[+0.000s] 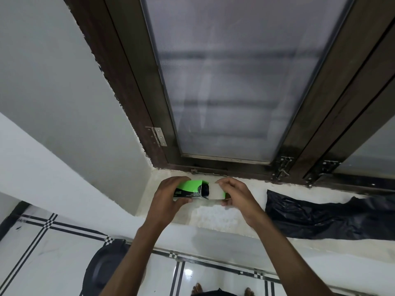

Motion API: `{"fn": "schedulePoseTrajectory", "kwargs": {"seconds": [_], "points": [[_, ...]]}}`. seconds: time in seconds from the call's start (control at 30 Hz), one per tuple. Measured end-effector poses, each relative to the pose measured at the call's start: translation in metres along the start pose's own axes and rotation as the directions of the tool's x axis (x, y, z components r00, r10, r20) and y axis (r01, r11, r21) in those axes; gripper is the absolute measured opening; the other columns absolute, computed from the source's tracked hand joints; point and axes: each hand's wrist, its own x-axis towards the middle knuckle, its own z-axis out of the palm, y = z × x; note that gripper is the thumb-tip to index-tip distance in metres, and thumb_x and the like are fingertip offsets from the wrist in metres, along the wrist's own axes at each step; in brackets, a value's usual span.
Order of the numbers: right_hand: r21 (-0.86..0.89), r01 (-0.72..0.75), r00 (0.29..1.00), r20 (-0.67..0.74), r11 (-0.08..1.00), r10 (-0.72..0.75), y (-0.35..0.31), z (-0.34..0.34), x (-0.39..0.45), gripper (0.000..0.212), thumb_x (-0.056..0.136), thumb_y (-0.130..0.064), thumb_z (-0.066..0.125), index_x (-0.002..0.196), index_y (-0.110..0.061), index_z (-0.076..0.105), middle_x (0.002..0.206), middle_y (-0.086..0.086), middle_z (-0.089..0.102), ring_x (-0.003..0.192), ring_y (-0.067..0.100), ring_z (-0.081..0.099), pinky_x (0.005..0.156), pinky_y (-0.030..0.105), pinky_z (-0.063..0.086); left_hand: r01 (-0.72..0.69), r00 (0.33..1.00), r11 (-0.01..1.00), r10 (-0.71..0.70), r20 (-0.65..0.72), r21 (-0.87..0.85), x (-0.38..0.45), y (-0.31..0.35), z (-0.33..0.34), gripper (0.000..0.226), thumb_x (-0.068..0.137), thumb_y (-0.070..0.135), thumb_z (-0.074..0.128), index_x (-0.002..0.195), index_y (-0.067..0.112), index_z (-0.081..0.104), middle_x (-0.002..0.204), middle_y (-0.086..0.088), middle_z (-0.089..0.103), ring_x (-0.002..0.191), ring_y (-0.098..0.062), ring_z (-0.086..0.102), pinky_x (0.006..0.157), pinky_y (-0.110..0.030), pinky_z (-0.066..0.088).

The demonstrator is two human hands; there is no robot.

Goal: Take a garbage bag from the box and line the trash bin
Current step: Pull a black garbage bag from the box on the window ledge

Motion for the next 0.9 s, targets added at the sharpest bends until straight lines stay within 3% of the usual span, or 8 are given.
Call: {"fn": "schedulePoseTrajectory", "kwargs": {"seconds": [0.13, 0.3, 0.47, 0.53, 0.67, 0.8, 0.9], "points": [[0.178, 0.099, 0.993, 0.046, 0.979, -0.109, 0.001, -0.005, -0.007, 0.019, 0.1, -0.011, 0.056, 0.112, -0.01, 0.07, 0.083, 0.007, 0.064, 0.073, 0.018, 0.061, 0.074, 0.035, 0.058, -0.02, 1.0, 0.998, 0.02, -0.005, 0.053, 0.0, -0.005, 0.0, 0.055, 0.072, 0.025, 0.085, 0.122, 0.023, 0.064, 0.122, 0.005, 0.065, 0.112, -0.019, 0.055, 0.091, -0.025, 0.041], [0.08, 0.147, 0.988, 0.04, 0.986, -0.151, 0.004, 0.004, -0.003, 0.012, 0.091, -0.002, 0.069, 0.102, -0.004, 0.073, 0.096, 0.009, 0.069, 0.079, 0.016, 0.068, 0.079, 0.032, 0.06, -0.066, 0.998, 0.992, 0.067, 0.0, 0.104, 0.0, -0.001, 0.005, 0.058, 0.068, 0.023, 0.087, 0.121, 0.022, 0.065, 0.121, 0.002, 0.067, 0.111, -0.022, 0.057, 0.092, -0.031, 0.045], [0.049, 0.124, 0.992, 0.024, 0.991, -0.126, 0.005, 0.019, 0.0, 0.039, 0.082, 0.001, 0.078, 0.116, -0.006, 0.06, 0.091, 0.012, 0.064, 0.079, 0.017, 0.068, 0.076, 0.036, 0.062, -0.109, 0.994, 0.982, 0.108, 0.009, 0.151, 0.002, 0.001, 0.01, 0.059, 0.065, 0.023, 0.089, 0.119, 0.022, 0.066, 0.118, 0.002, 0.069, 0.108, -0.022, 0.059, 0.09, -0.038, 0.049], [0.068, 0.107, 0.994, -0.004, 0.992, -0.106, 0.008, 0.025, 0.003, 0.037, 0.081, 0.005, 0.077, 0.111, -0.003, 0.058, 0.087, 0.013, 0.066, 0.076, 0.018, 0.068, 0.077, 0.039, 0.061, -0.103, 0.995, 0.984, 0.103, 0.004, 0.146, 0.001, 0.0, 0.011, 0.059, 0.064, 0.022, 0.089, 0.118, 0.02, 0.066, 0.117, 0.0, 0.069, 0.107, -0.024, 0.06, 0.09, -0.039, 0.05], [0.168, 0.108, 0.994, 0.001, 0.98, -0.109, 0.014, 0.026, 0.005, 0.023, 0.084, 0.013, 0.069, 0.096, -0.006, 0.062, 0.086, 0.015, 0.065, 0.078, 0.021, 0.065, 0.069, 0.027, 0.059, -0.092, 0.996, 0.986, 0.091, 0.015, 0.14, 0.0, -0.004, 0.012, 0.06, 0.063, 0.022, 0.09, 0.119, 0.019, 0.067, 0.118, -0.001, 0.07, 0.107, -0.025, 0.06, 0.09, -0.036, 0.049], [-0.02, 0.149, 0.986, -0.075, 0.989, -0.15, 0.019, 0.035, 0.009, 0.031, 0.079, 0.018, 0.063, 0.093, -0.01, 0.06, 0.08, 0.005, 0.057, 0.071, 0.012, 0.053, 0.062, 0.017, 0.05, -0.079, 0.997, 0.984, 0.075, 0.03, 0.161, 0.0, -0.006, 0.015, 0.061, 0.063, 0.023, 0.09, 0.119, 0.02, 0.067, 0.119, 0.0, 0.07, 0.109, -0.025, 0.06, 0.092, -0.039, 0.049], [-0.085, 0.124, 0.988, -0.079, 0.989, -0.13, 0.019, 0.041, 0.012, 0.037, 0.077, 0.017, 0.063, 0.099, -0.013, 0.058, 0.08, 0.004, 0.054, 0.072, 0.012, 0.051, 0.06, 0.018, 0.047, -0.062, 0.998, 0.971, 0.055, 0.037, 0.23, 0.001, -0.003, 0.016, 0.061, 0.062, 0.021, 0.09, 0.118, 0.022, 0.067, 0.118, 0.0, 0.07, 0.111, -0.025, 0.062, 0.1, -0.05, 0.047]]}}
